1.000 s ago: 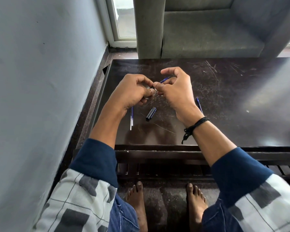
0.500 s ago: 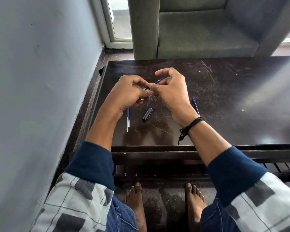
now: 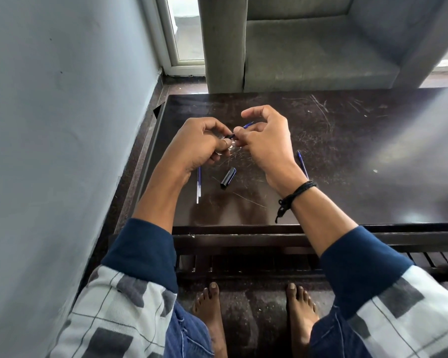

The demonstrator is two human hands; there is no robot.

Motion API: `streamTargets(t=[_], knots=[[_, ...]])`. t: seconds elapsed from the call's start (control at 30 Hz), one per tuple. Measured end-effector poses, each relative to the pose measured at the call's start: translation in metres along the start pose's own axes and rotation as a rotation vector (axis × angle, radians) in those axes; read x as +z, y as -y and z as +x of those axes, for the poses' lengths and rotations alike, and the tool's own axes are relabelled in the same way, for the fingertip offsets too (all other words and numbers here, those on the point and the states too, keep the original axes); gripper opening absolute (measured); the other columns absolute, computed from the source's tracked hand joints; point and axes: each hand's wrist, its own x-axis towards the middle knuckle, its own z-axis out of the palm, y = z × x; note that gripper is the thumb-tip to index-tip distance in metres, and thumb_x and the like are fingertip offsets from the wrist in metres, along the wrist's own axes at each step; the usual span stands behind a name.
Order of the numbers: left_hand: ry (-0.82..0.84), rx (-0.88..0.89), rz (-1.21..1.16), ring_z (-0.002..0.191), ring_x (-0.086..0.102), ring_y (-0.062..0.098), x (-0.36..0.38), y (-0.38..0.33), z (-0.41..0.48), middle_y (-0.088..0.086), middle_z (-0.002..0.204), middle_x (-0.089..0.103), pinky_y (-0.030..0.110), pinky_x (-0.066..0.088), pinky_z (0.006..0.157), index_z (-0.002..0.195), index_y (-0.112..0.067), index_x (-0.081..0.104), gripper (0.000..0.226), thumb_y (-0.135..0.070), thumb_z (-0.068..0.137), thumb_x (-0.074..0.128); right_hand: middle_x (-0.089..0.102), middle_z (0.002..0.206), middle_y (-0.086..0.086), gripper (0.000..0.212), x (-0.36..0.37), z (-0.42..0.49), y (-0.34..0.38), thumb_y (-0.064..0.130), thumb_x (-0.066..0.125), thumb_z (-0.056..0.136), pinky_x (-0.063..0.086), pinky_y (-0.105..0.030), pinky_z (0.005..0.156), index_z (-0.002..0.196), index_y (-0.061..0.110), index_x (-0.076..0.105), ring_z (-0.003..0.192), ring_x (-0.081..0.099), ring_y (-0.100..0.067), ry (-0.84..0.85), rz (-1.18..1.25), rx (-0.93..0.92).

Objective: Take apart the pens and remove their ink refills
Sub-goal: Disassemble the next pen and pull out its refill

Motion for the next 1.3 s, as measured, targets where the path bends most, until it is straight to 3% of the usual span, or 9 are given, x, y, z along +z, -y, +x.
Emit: streamTargets(t=[0.17,0.3,0.53,0.67,0.8,0.9,1.0,1.3], knots=[[0.008,0.006,0.009,0.055,0.057,0.008,-0.0006,0.0003,-0.0003,0.005,0.075,0.076,0.023,0.051,0.059,0.101,-0.016,0.073,0.011,-0.01,0.092,0.071,0.074,0.073,-0.005,0.026,-0.001,0.0013,0.0006,0.008,0.073,0.086,0.06,-0.052,0.081,0.097,0.028,0.061,0.076,0.075,-0.022,-0.033,0.032,0.013],[0.026,0.013,0.012,0.055,0.055,0.007,-0.0011,-0.0013,-0.0013,0.006,0.076,0.075,0.019,0.049,0.056,0.103,-0.017,0.073,0.014,-0.008,0.095,0.066,0.072,0.094,-0.018,0.023,-0.0051,0.0018,0.0056,0.001,0.063,0.093,0.06,-0.036,0.069,0.106,0.02,0.059,0.069,0.076,-0.02,-0.066,0.136,0.064],[0.006,0.004,0.005,0.052,0.055,0.006,-0.0012,0.0003,0.0005,0.005,0.073,0.076,0.019,0.05,0.055,0.099,-0.017,0.075,0.011,-0.009,0.093,0.069,0.072,0.074,-0.006,0.033,-0.0061,-0.0012,0.0073,-0.003,0.068,0.09,0.063,-0.043,0.08,0.116,0.013,0.055,0.074,0.075,-0.021,-0.042,0.241,0.099],[0.02,0.012,0.001,0.057,0.06,0.007,-0.0012,0.0016,0.0005,0.008,0.077,0.077,0.02,0.052,0.058,0.1,-0.016,0.074,0.011,-0.008,0.092,0.071,0.074,0.078,-0.012,0.038,-0.0067,-0.0024,0.0083,-0.005,0.07,0.088,0.062,-0.044,0.081,0.118,0.012,0.053,0.073,0.074,-0.021,-0.02,0.265,0.112],[0.034,0.011,-0.032,0.074,0.065,0.02,-0.0003,0.0015,0.0,0.013,0.081,0.076,0.024,0.053,0.062,0.105,-0.009,0.073,0.014,-0.007,0.091,0.072,0.076,0.08,-0.014,0.043,-0.0049,-0.0015,0.0057,-0.002,0.074,0.085,0.06,-0.049,0.087,0.118,0.015,0.052,0.08,0.076,-0.025,-0.002,0.222,0.106],[0.031,0.007,-0.028,0.068,0.064,0.017,-0.0012,0.0009,-0.0012,0.013,0.083,0.077,0.024,0.053,0.061,0.106,-0.009,0.072,0.015,-0.006,0.091,0.073,0.077,0.078,-0.011,0.048,-0.004,-0.0008,0.004,0.002,0.078,0.082,0.059,-0.048,0.09,0.119,0.018,0.051,0.085,0.076,-0.027,0.027,0.203,0.106],[0.027,0.002,-0.034,0.057,0.059,0.011,-0.0014,0.0002,-0.0018,0.014,0.084,0.077,0.023,0.052,0.059,0.106,-0.009,0.073,0.015,-0.006,0.091,0.072,0.074,0.076,-0.008,0.054,-0.0044,-0.0009,0.0055,0.002,0.079,0.082,0.062,-0.038,0.081,0.124,0.016,0.049,0.08,0.076,-0.024,0.032,0.265,0.132],[0.045,0.004,-0.005,0.053,0.063,0.005,-0.0011,0.0015,-0.0008,0.012,0.081,0.077,0.019,0.054,0.055,0.104,-0.01,0.072,0.015,-0.003,0.091,0.071,0.069,0.074,-0.005,0.052,-0.0076,-0.0044,0.0077,-0.004,0.077,0.084,0.055,-0.019,0.061,0.126,0.011,0.05,0.065,0.07,-0.011,0.042,0.354,0.189]])
